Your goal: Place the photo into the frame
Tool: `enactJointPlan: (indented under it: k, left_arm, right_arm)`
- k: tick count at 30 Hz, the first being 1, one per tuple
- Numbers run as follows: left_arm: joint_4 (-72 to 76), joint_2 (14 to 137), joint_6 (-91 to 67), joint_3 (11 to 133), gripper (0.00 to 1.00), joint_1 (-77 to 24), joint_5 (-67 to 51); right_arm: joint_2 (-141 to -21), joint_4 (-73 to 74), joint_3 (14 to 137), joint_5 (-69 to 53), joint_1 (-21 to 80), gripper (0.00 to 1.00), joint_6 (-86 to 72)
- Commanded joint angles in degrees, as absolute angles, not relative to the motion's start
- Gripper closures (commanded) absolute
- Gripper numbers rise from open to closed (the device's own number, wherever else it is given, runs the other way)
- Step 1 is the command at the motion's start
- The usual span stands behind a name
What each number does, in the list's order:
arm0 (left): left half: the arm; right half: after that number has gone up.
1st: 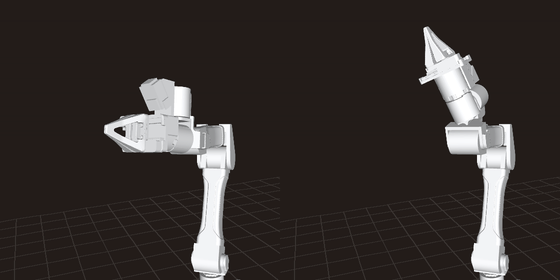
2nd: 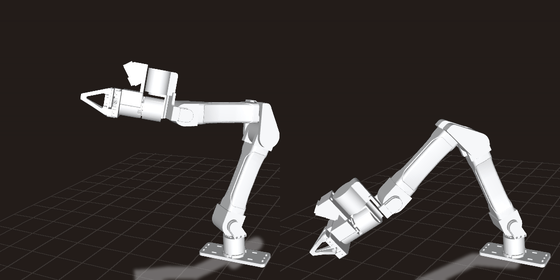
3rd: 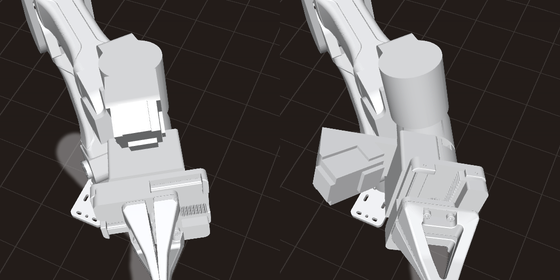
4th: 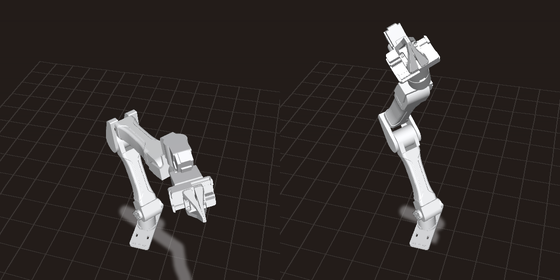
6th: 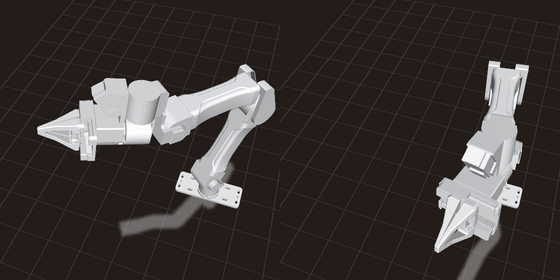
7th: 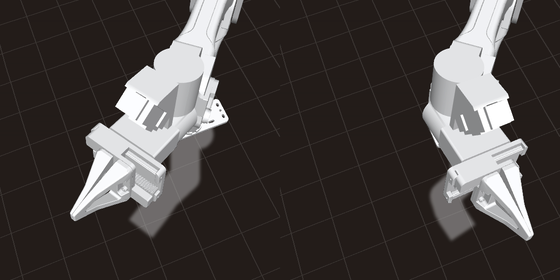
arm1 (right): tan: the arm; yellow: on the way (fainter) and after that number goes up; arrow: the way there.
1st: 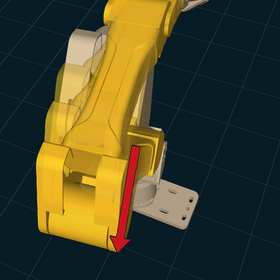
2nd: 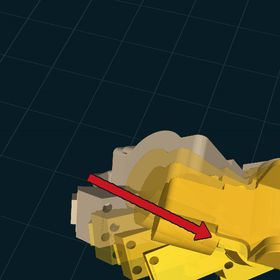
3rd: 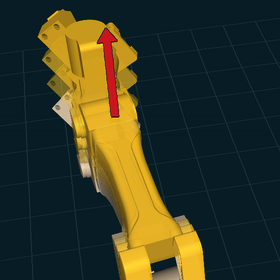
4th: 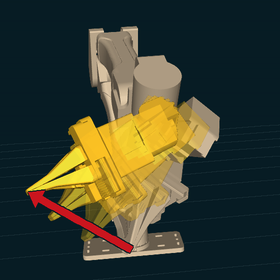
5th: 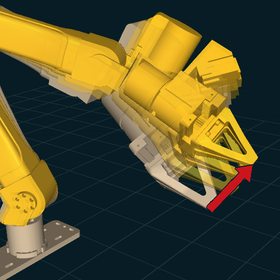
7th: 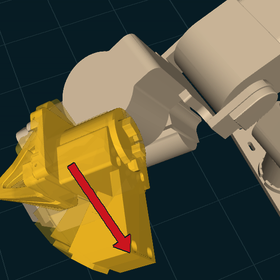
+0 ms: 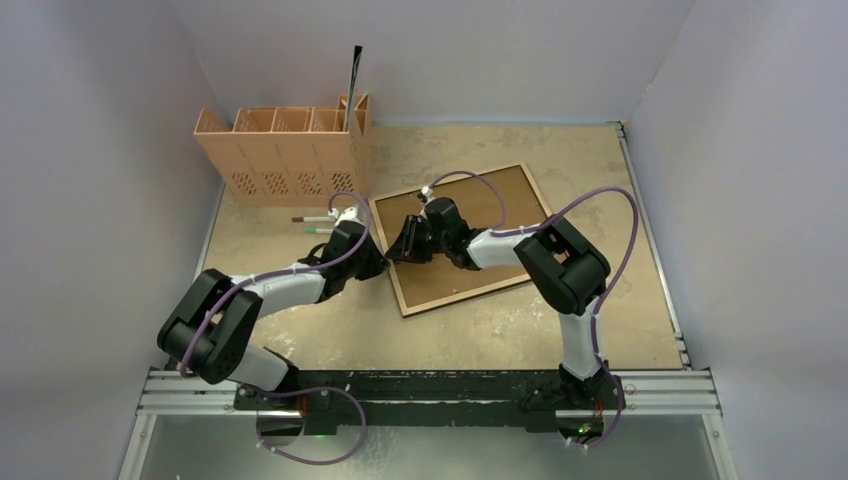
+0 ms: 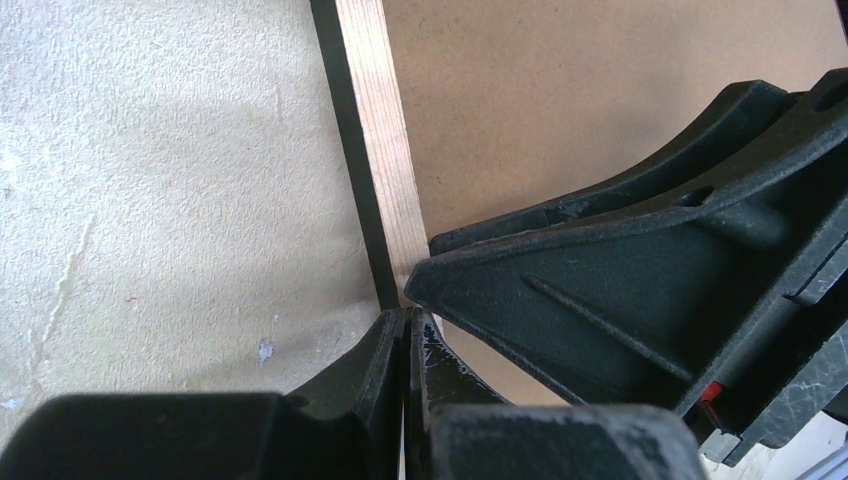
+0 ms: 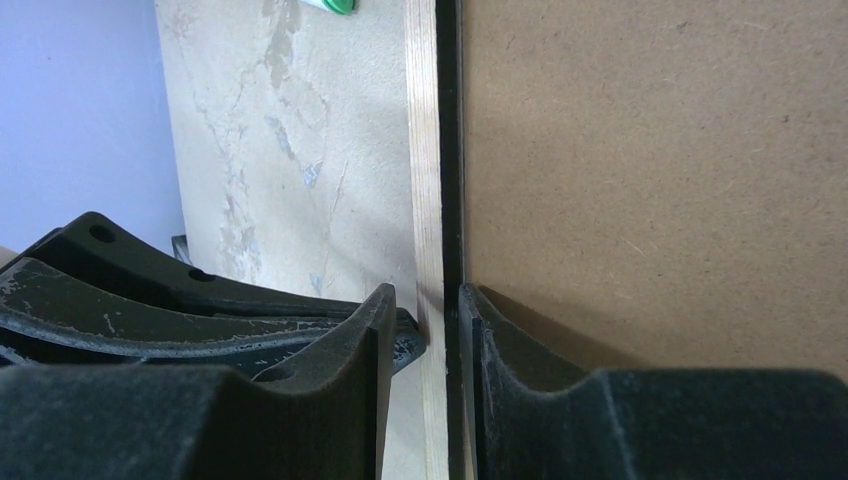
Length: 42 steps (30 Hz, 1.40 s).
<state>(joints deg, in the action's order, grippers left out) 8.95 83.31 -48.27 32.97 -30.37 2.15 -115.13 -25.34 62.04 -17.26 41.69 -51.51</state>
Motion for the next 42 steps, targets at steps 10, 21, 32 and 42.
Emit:
enactJointPlan:
  k: [10,21,32,42]
  left_arm:
    - [9.01,82.06,-47.03,33.05,0.99,-30.06,4.11]
    - [7.98,78.27,-46.98,31.83,0.99,-30.01,5.83]
    - [8.23,75.11,-45.92,32.1,0.78,-29.95,6.85]
    - [6.77,88.2,-25.77,56.61,0.4,-32.58,12.9]
  right_arm:
    - [-113.34,-18.99,61.26,-19.37,42.19,0.67,-50.98]
    - [-109.03,-18.14,61.52,-19.77,42.16,0.64,-51.24]
    - [-92.94,-4.61,58.99,-3.87,38.91,0.55,-48.93]
    - [-71.04,8.8,42.19,-0.1,31.33,0.48,-47.74]
